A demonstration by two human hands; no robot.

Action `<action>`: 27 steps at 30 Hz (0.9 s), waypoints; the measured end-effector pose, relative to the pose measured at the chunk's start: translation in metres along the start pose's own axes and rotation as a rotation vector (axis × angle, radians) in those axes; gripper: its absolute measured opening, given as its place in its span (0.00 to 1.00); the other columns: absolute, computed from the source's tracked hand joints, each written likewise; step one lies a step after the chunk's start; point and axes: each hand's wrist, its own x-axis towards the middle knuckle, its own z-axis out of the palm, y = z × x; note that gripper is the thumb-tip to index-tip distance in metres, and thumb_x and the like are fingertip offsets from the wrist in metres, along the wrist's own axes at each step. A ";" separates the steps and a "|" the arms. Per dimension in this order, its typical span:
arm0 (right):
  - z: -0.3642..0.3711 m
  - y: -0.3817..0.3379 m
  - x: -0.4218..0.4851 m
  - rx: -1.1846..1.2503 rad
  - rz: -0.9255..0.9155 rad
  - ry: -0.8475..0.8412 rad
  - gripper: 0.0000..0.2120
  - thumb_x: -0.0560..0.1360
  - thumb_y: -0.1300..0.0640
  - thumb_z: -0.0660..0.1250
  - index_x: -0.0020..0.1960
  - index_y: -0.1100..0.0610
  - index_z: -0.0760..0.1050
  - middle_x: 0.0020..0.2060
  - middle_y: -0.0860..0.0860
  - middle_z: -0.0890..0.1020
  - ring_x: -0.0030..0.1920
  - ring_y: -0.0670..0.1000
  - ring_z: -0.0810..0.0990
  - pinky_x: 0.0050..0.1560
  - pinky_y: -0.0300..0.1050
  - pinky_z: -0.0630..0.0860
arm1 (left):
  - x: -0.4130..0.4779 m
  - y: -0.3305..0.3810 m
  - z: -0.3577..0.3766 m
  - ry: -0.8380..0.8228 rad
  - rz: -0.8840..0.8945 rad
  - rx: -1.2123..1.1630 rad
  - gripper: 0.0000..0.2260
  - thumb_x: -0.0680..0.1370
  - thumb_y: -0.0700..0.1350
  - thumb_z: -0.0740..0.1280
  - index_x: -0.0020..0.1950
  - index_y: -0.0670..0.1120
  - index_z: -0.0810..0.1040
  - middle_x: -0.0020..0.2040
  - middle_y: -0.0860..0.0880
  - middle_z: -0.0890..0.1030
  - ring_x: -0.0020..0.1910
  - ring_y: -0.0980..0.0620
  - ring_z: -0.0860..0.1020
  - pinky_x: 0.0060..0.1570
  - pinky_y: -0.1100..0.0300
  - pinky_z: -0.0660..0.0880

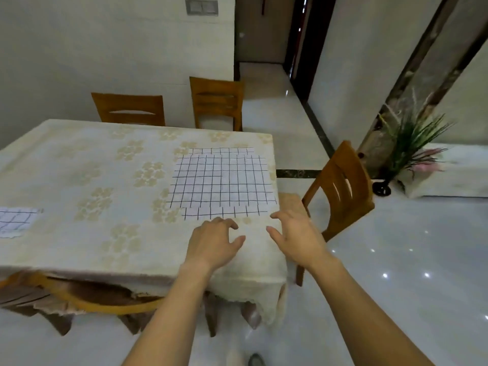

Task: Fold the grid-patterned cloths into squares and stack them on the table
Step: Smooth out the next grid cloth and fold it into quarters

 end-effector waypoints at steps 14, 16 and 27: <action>-0.061 0.189 0.164 0.011 -0.060 -0.098 0.15 0.81 0.48 0.62 0.65 0.50 0.75 0.59 0.47 0.79 0.59 0.48 0.77 0.64 0.49 0.73 | 0.216 0.134 0.020 0.090 -0.091 -0.077 0.18 0.79 0.60 0.64 0.65 0.54 0.77 0.62 0.50 0.80 0.60 0.47 0.78 0.57 0.52 0.74; -0.056 0.208 0.186 0.023 -0.108 -0.126 0.15 0.80 0.47 0.61 0.64 0.50 0.76 0.58 0.48 0.80 0.57 0.48 0.77 0.63 0.52 0.74 | 0.233 0.146 0.033 0.085 -0.136 -0.064 0.18 0.78 0.61 0.64 0.64 0.54 0.77 0.61 0.50 0.80 0.59 0.47 0.79 0.56 0.52 0.75; -0.096 0.390 0.293 0.122 -0.380 -0.228 0.20 0.81 0.46 0.61 0.70 0.51 0.72 0.66 0.50 0.76 0.67 0.52 0.73 0.71 0.52 0.67 | 0.335 0.297 0.096 0.174 -0.439 -0.081 0.18 0.76 0.61 0.65 0.63 0.54 0.78 0.60 0.50 0.80 0.57 0.45 0.79 0.55 0.49 0.77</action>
